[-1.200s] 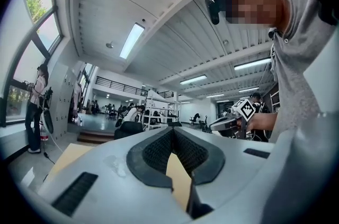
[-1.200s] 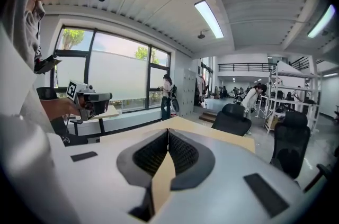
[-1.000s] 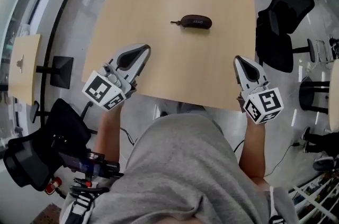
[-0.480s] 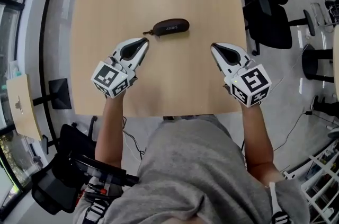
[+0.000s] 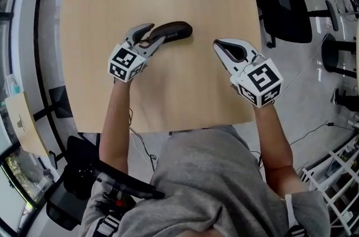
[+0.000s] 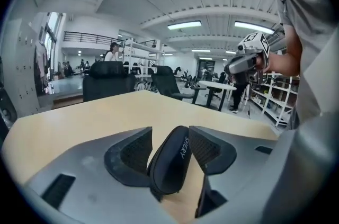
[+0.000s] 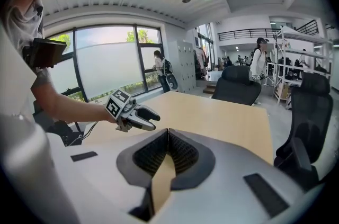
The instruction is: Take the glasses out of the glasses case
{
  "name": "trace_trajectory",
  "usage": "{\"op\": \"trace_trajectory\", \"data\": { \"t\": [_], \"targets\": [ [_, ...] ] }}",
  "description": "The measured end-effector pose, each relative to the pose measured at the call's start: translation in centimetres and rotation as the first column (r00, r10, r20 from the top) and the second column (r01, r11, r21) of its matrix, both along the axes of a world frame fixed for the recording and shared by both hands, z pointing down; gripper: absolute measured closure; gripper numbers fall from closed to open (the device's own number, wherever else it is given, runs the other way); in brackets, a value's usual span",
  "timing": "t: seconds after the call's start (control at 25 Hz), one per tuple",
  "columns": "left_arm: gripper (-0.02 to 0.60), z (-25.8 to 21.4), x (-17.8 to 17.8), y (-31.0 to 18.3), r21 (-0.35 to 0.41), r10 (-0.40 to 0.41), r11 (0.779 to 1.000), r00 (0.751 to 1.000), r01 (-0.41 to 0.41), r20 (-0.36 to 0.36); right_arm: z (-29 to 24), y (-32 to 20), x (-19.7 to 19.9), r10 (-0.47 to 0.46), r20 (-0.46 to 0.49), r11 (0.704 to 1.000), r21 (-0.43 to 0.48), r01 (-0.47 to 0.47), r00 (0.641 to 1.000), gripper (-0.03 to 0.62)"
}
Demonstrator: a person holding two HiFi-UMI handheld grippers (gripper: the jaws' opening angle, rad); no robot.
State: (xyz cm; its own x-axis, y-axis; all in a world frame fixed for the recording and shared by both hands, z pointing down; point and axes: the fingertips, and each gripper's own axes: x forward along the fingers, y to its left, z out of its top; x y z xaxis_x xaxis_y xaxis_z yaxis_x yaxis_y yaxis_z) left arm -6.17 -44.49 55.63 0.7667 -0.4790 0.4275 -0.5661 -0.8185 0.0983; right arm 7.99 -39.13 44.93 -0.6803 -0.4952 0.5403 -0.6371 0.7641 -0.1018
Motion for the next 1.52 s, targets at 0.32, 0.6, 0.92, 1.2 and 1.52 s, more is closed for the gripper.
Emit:
{"op": "trace_trajectory", "data": {
  "t": [0.32,0.6,0.92,1.2,1.52],
  "targets": [
    [0.298,6.4,2.1,0.1,-0.127,0.214,0.973,0.962,-0.194,0.168,3.5,-2.7,-0.1,-0.02,-0.011,0.998,-0.053,0.019,1.0,0.586],
    [0.357,8.9,2.1,2.9,-0.134,0.306,0.951,0.903,-0.277,0.303,6.6,-4.1,-2.4,-0.127,0.013,0.98,-0.155,0.128,0.992,0.586],
    [0.418,9.8,2.8,5.3,-0.067,0.32,0.945,0.869,-0.319,0.377,12.7,-5.5,-9.0,-0.408,-0.072,0.892,-0.243,0.381,0.91,0.586],
    [0.453,11.4,3.2,7.8,-0.025,0.331,0.932,0.819,-0.362,0.468,19.7,-2.3,-12.3,-0.652,-0.437,0.74,-0.191,0.645,0.619,0.582],
    [0.453,12.2,3.5,9.4,-0.005,0.323,0.929,0.807,-0.369,0.495,22.1,-1.5,-13.1,-0.636,-0.648,0.636,-0.133,0.76,0.419,0.502]
  ]
}}
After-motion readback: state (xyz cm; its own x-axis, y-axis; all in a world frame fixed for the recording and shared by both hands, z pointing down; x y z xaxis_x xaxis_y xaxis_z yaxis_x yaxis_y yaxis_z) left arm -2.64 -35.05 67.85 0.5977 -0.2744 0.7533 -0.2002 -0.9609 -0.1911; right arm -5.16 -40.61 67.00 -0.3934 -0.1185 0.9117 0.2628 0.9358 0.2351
